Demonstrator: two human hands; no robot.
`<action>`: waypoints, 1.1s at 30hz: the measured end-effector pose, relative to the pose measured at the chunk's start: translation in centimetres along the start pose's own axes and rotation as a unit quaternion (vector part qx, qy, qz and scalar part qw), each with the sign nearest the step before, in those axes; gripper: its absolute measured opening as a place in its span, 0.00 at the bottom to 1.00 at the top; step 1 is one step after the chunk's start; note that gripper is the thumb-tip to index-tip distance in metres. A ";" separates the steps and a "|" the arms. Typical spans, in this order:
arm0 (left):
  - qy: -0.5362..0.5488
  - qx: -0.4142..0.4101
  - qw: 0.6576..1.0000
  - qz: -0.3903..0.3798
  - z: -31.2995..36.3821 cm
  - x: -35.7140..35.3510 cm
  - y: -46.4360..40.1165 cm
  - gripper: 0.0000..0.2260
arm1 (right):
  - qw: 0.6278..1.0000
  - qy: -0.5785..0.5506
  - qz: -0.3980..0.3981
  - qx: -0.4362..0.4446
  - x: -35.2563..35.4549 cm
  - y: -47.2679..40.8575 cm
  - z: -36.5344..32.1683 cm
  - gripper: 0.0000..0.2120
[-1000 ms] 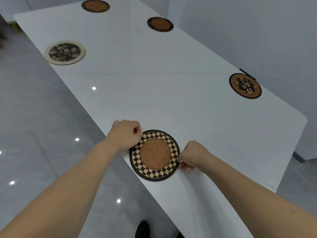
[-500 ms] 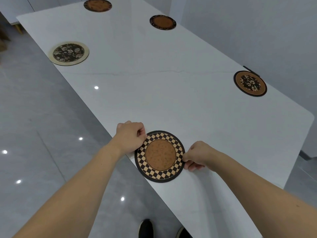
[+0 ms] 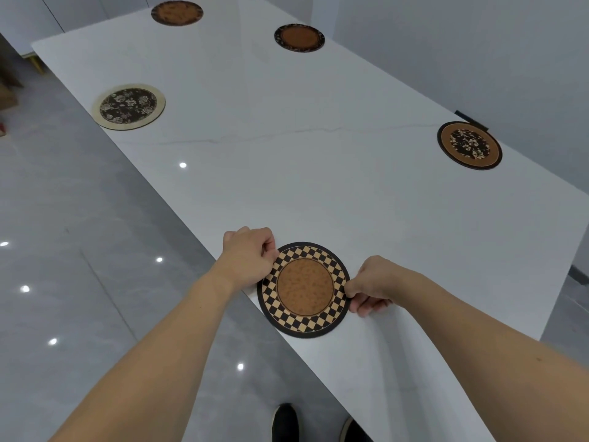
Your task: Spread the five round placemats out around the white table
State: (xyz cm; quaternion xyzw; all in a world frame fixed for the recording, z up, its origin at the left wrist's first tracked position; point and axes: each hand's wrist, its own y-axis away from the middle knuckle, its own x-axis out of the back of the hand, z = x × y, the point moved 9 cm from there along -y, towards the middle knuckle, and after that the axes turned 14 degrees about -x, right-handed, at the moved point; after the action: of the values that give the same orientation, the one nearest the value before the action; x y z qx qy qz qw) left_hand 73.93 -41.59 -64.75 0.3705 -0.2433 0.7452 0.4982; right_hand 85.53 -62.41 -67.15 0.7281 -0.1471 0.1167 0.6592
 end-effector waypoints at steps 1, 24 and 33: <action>0.000 0.002 1.000 -0.001 0.0 0.0 0.0 0.09 | 1.000 0.006 0.001 -0.004 0.0 0.0 0.0 0.05; -0.124 0.009 0.992 -0.004 0.2 -0.1 0.9 0.24 | 0.956 0.209 0.205 0.036 2.0 2.9 -2.1 0.15; -0.129 0.008 0.988 -0.082 1.1 -0.3 0.8 0.25 | 0.923 0.208 0.308 0.094 2.9 4.5 -2.5 0.37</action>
State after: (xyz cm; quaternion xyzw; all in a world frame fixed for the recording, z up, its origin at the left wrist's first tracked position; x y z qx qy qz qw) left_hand 73.62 -42.88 -64.32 0.4866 -0.2681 0.6494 0.5192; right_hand 86.67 -60.52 -61.68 0.6649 -0.2122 0.4764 0.5347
